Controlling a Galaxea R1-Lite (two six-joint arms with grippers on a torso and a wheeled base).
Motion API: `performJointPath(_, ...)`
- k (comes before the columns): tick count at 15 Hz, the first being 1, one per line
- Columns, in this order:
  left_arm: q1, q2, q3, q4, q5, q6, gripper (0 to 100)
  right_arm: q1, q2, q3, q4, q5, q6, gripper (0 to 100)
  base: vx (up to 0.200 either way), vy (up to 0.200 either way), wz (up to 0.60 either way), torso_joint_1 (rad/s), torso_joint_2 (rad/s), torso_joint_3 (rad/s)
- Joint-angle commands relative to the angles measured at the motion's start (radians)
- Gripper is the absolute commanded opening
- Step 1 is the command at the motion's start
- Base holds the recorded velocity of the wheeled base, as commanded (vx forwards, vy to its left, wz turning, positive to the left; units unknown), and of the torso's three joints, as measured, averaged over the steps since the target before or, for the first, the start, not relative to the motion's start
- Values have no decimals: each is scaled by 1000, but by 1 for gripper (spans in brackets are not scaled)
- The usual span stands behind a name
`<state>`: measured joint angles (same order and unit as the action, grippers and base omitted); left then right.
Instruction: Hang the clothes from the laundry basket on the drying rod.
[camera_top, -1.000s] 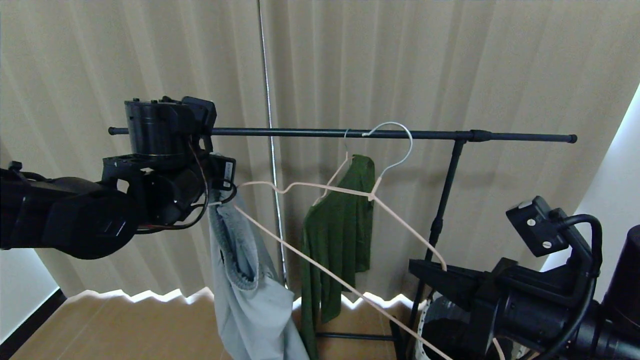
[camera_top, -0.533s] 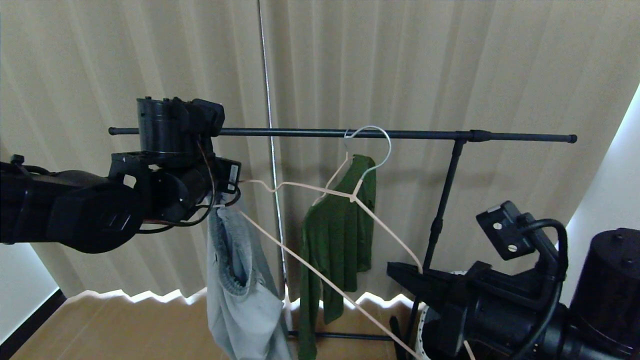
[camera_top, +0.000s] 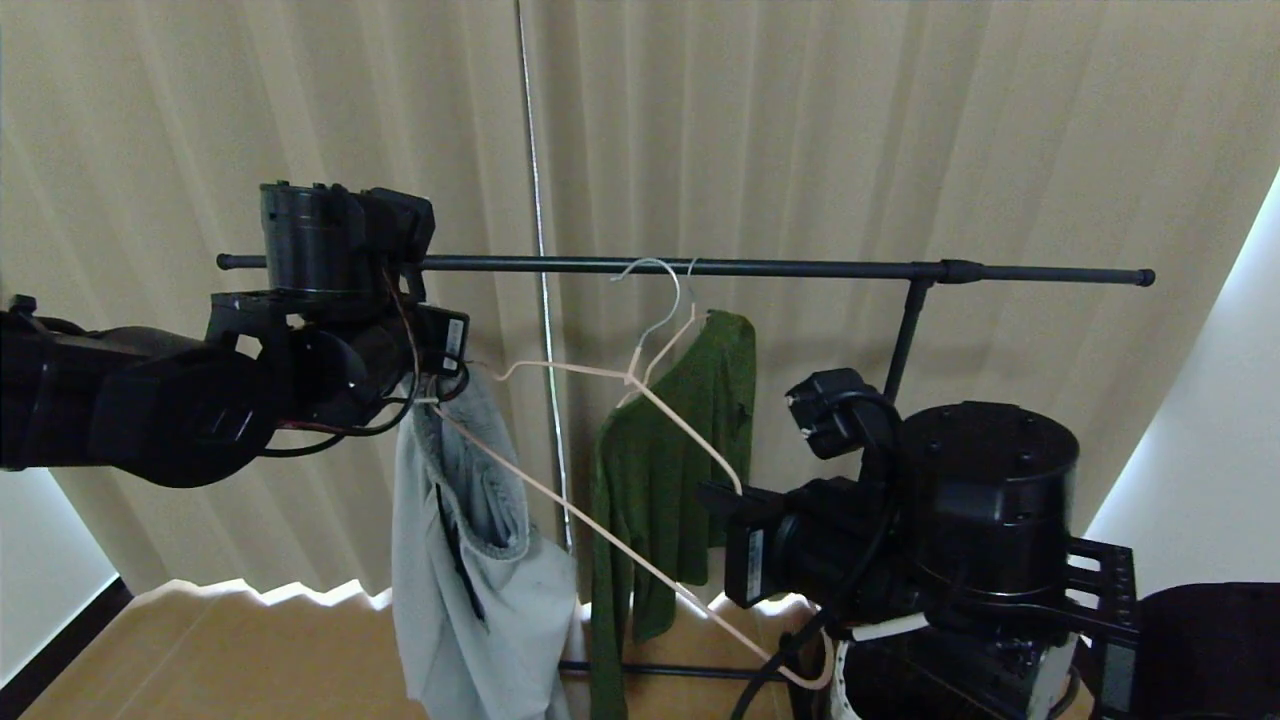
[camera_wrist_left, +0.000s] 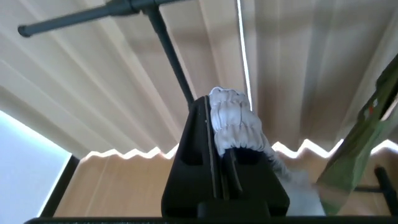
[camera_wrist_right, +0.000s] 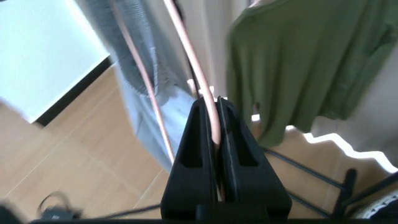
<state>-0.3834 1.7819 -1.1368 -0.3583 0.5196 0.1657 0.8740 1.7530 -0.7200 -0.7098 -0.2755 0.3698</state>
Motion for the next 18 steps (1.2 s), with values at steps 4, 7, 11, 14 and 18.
performJointPath(4, 17, -36, 12, 53, 25, 0, 0, 0, 65, -53, -4, -42, 9, 0, 0, 0, 0, 0, 0, 0)
performJointPath(7, 0, -84, 32, 84, 25, -9, 0, 0, 85, -78, -10, -48, 15, 0, 0, 0, 0, 0, 0, 0)
performJointPath(11, -91, -99, 37, 87, 25, -52, 0, 26, 117, -98, -11, -48, 15, 0, 0, 0, 0, 0, 0, 0)
performJointPath(14, -166, -134, 37, 104, 25, -52, 0, 26, 148, -141, -10, -48, 15, 0, 0, 0, 0, 0, 0, 0)
performJointPath(18, -259, -190, 60, 110, 25, -51, 0, 26, 174, -173, -7, -50, 14, 0, 0, 0, 0, 0, 0, 0)
